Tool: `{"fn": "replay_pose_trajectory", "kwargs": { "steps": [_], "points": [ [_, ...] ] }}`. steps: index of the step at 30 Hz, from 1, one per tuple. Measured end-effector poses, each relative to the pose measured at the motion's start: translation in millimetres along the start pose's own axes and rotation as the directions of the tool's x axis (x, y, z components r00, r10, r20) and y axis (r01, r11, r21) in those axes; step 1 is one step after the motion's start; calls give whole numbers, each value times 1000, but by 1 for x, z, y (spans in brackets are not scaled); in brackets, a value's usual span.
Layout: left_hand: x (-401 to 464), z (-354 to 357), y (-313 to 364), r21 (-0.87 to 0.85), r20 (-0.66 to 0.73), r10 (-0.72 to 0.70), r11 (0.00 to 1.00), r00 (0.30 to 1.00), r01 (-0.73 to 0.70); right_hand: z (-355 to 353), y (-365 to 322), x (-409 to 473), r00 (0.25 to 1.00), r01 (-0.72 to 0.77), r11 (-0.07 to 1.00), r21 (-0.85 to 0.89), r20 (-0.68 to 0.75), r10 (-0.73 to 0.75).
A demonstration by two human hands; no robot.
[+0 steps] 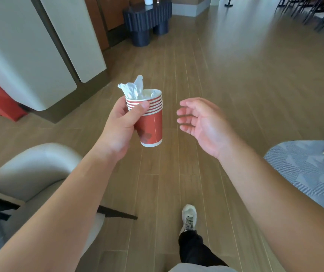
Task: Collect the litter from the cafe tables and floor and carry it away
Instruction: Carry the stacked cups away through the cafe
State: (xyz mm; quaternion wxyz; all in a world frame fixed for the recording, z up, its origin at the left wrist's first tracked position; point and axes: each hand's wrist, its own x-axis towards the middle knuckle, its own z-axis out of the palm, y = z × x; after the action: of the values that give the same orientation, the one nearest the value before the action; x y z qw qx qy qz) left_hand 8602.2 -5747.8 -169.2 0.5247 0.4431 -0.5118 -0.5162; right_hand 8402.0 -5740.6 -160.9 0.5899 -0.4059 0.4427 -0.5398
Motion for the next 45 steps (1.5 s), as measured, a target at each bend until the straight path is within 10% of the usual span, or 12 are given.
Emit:
{"fn": "replay_pose_trajectory", "kwargs": {
  "steps": [23,45],
  "points": [
    [356,66,-24,-13,-38,-11,1000,999,11,-73,-63,360,997,-14,999,39,73,11],
    [720,-67,-74,-78,-14,-68,995,998,67,20,-58,732,999,-46,999,5,-29,46]
  ]
}}
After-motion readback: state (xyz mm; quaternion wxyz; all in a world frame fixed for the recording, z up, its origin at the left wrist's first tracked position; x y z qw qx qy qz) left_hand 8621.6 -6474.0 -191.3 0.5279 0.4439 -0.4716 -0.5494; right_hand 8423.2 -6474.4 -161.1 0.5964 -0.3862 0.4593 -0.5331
